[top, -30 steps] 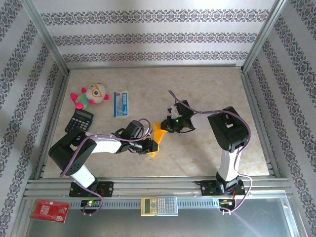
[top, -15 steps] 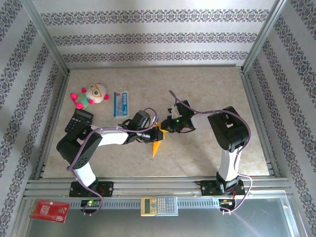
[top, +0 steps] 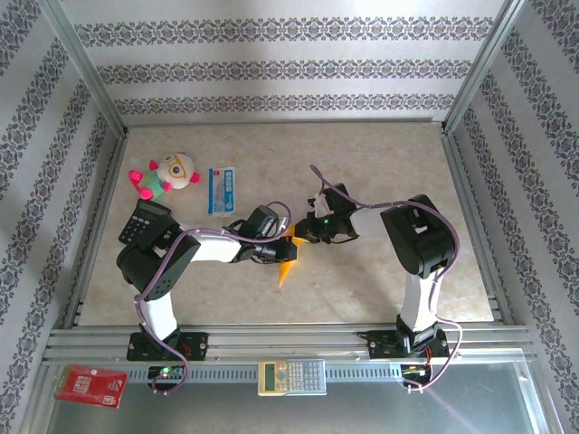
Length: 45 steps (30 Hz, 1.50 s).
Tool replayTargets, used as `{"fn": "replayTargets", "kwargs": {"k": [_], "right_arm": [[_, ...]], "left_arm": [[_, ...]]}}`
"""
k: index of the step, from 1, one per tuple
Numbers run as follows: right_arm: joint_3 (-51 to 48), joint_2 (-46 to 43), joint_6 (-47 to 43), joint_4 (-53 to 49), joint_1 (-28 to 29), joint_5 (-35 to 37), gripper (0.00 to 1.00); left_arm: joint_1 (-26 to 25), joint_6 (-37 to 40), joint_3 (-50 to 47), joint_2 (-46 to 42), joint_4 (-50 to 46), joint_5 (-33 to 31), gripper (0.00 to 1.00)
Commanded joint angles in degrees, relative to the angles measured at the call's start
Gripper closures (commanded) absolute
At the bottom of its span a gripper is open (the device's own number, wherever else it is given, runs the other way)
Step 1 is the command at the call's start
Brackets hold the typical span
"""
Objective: Fold a paper plane with a square sheet of paper (pick it up from the middle)
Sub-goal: Fold the wing for the fifth time at the center of the table.
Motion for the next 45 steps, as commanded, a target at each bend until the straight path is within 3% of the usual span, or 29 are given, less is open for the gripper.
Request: {"fn": "replayTargets", "kwargs": {"k": [1, 28, 37, 45], "right_arm": [[-1.12, 3.1, -0.37, -0.56, -0.76, 4.47, 0.92], [-0.69, 3.87, -1.22, -2.31, -0.49, 4.73, 0.93], [1.55, 1.99, -1.81, -4.35, -0.41, 3.71, 0.93], [1.3, -6.62, -2.32, -6.73, 0.7, 2.55, 0.9]], "left_arm": [[0.14, 2.18, -2.84, -1.57, -4.58, -0.42, 0.96], [-2.23, -5.44, -15.09, -17.27, -0.89, 0.24, 0.86], [-2.24, -5.06, -16.86, -15.66, -5.02, -0.09, 0.94], [-2.06, -6.58, -18.57, -11.73, -1.5, 0.53, 0.98]]}}
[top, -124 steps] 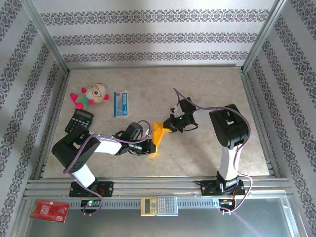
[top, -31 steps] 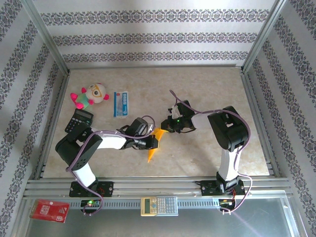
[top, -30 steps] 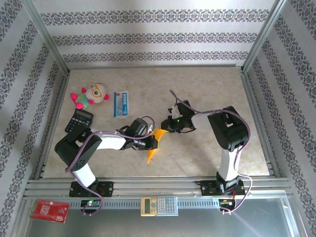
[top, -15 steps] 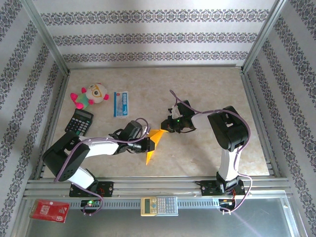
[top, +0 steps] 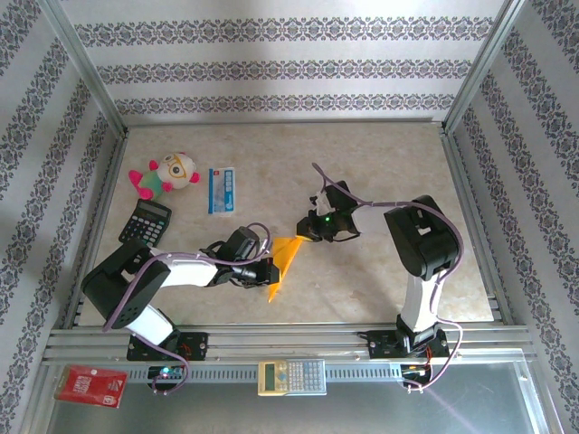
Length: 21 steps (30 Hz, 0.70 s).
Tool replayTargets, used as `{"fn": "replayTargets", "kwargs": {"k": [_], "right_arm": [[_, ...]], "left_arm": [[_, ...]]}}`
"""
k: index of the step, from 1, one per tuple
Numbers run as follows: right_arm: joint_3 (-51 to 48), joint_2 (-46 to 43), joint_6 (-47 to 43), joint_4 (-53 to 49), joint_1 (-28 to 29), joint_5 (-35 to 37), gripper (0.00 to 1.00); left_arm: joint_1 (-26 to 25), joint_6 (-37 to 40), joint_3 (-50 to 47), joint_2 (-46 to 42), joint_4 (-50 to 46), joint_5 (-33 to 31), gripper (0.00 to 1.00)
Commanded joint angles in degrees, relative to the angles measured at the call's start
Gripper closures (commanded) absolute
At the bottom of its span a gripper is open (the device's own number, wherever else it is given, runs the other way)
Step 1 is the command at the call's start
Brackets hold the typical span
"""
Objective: Fold a paper plane with a square sheet of paper (pick it up from the middle)
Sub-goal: Fold the wing for the fifth time at the center of the table.
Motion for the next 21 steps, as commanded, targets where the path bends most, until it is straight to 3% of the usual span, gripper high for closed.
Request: {"fn": "replayTargets", "kwargs": {"k": [1, 11, 21], "right_arm": [[-0.94, -5.27, -1.2, -1.36, 1.42, 1.17, 0.89], [-10.78, -13.96, 5.56, 1.98, 8.98, 3.82, 0.88], [-12.69, -9.07, 10.92, 9.35, 14.41, 4.52, 0.9]], "left_arm": [[-0.57, -0.69, -1.84, 2.39, -2.52, -1.61, 0.98], [-0.59, 0.3, -2.36, 1.72, -4.71, -3.45, 0.98], [-0.59, 1.3, -1.98, 1.87, -5.77, -3.76, 0.99]]}}
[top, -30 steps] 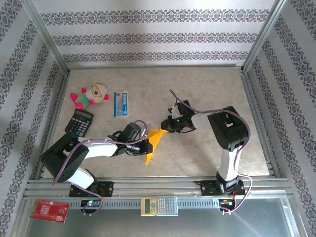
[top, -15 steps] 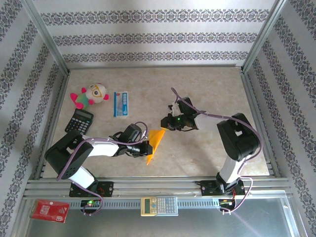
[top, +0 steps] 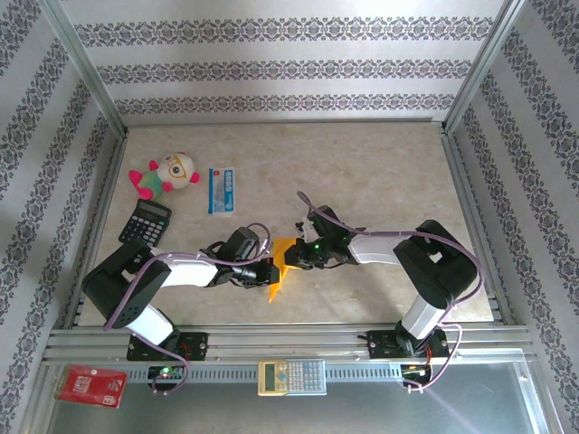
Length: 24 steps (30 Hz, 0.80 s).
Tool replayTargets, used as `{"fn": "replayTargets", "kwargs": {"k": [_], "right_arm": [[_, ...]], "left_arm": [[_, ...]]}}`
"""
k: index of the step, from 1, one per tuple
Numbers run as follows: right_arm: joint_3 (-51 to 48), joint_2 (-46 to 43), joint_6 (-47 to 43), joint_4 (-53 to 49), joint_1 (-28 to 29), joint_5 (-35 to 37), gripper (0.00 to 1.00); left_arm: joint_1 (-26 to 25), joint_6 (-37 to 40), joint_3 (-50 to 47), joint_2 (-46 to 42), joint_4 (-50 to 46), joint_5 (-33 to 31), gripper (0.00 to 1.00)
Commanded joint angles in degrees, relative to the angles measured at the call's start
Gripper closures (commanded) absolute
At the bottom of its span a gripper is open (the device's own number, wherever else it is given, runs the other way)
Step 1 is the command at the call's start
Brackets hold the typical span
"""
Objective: Fold a paper plane with a square sheet of paper (pick it up from the middle)
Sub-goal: Fold the wing for the fifth time at the center of the table.
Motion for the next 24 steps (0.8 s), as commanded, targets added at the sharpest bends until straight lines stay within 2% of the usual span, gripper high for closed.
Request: {"fn": "replayTargets", "kwargs": {"k": [1, 11, 24], "right_arm": [[0.18, 2.46, 1.95, 3.26, 0.96, 1.17, 0.9], [1.39, 6.25, -0.35, -0.05, -4.29, 3.0, 0.92], [8.07, 11.77, -5.52, -4.48, -18.45, 3.07, 0.92]], "left_arm": [[-0.59, 1.29, -1.75, 1.81, -6.25, -3.77, 0.98], [-0.55, 3.02, -1.38, 2.49, -8.21, -3.84, 0.99], [-0.59, 4.26, -0.44, 3.52, -9.22, -3.39, 0.99]]}}
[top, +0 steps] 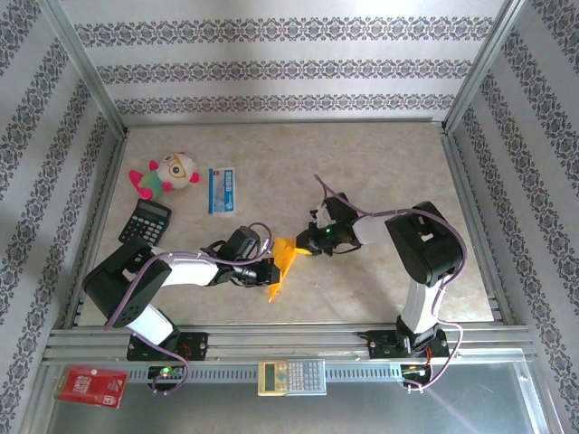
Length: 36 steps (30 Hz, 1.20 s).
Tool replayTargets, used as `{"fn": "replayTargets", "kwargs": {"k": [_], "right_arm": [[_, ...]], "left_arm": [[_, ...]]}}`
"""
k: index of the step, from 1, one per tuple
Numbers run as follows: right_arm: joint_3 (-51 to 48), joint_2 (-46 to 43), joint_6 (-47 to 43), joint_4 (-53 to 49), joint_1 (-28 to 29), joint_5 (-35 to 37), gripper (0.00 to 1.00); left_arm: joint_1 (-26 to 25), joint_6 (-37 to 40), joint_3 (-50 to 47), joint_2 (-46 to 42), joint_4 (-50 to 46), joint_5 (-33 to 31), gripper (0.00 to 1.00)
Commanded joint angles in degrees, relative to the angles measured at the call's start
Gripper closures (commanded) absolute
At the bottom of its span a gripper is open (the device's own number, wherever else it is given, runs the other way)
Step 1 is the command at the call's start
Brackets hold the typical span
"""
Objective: Fold a paper plane with a square sheet of paper (pick it up from the middle)
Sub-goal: Fold the wing for the fifth time at the center of the table.
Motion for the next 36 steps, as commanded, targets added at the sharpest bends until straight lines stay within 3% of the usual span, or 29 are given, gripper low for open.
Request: {"fn": "replayTargets", "kwargs": {"k": [1, 6, 14, 20, 25, 36], "right_arm": [[2.48, 2.18, -3.5, -2.18, -6.01, 9.16, 0.93], [2.96, -2.23, -4.75, -3.12, -7.04, 6.8, 0.92], [-3.68, -10.33, -2.65, 0.92, 0.84, 7.27, 0.92], [-2.85, -6.82, -0.89, 3.86, 4.49, 6.9, 0.92], [-2.48, -2.29, -0.99, 5.36, 3.91, 6.94, 0.92], [-4.99, 0.47, -2.43, 6.28, 1.9, 7.03, 0.92]], "left_arm": [[-0.59, 1.99, -1.12, 3.1, -8.14, -3.66, 0.99], [-0.59, 1.84, -0.01, 3.32, -8.35, -3.48, 0.99], [0.77, 1.96, 5.33, 6.94, -6.02, -2.93, 0.99], [1.87, 2.69, 9.22, 10.41, -5.45, -2.04, 0.99], [1.87, 2.29, 8.87, 10.6, -5.3, -1.97, 0.98], [1.9, 0.51, 11.28, 5.71, -1.43, 0.47, 0.79]]}}
